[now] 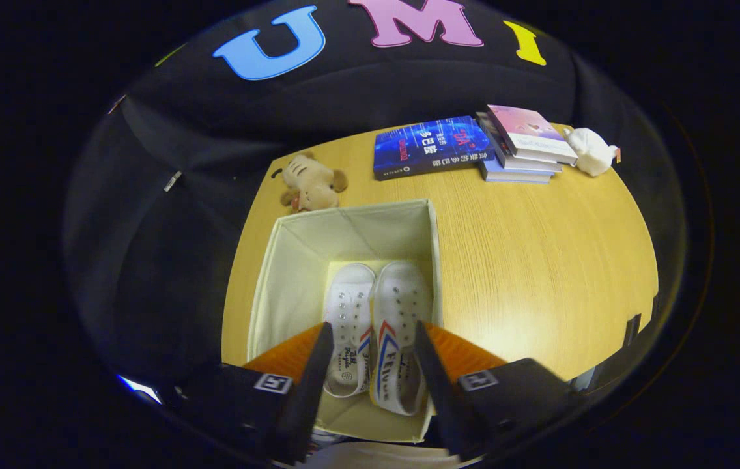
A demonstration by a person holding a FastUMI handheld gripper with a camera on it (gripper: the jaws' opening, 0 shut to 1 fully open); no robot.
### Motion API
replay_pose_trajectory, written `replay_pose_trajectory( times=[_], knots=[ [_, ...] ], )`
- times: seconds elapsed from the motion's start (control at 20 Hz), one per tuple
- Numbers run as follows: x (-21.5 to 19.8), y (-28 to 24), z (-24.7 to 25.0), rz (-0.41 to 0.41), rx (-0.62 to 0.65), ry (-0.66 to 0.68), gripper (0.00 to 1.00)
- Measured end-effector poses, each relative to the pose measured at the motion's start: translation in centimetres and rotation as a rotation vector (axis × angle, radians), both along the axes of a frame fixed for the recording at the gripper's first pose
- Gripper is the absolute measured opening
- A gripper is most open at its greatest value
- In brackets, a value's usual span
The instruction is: Open the storage box then place both shoes into the box .Put the left shoe in first, then the right shoe, with the right side of both shoes facing outward in a uniform manner.
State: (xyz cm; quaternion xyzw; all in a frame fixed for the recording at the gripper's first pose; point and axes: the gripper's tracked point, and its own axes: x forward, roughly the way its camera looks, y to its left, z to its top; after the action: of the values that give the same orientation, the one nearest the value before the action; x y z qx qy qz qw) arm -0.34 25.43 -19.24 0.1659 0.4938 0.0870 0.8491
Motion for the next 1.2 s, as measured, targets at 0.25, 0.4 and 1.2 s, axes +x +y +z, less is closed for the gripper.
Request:
replay_pose_trajectory(
  times=[0.25, 0.4, 1.2],
  knots=[
    [-0.2, -4.2, 3.9, -0.025, -0.064, -0.111, 0.99],
    [0.3, -7.7, 7.4, -0.037, -0.137, -0.215, 0.99],
    [-0.1, -22.7, 27.2, 0.019, -0.126, -0.931, 0.99]
  ],
)
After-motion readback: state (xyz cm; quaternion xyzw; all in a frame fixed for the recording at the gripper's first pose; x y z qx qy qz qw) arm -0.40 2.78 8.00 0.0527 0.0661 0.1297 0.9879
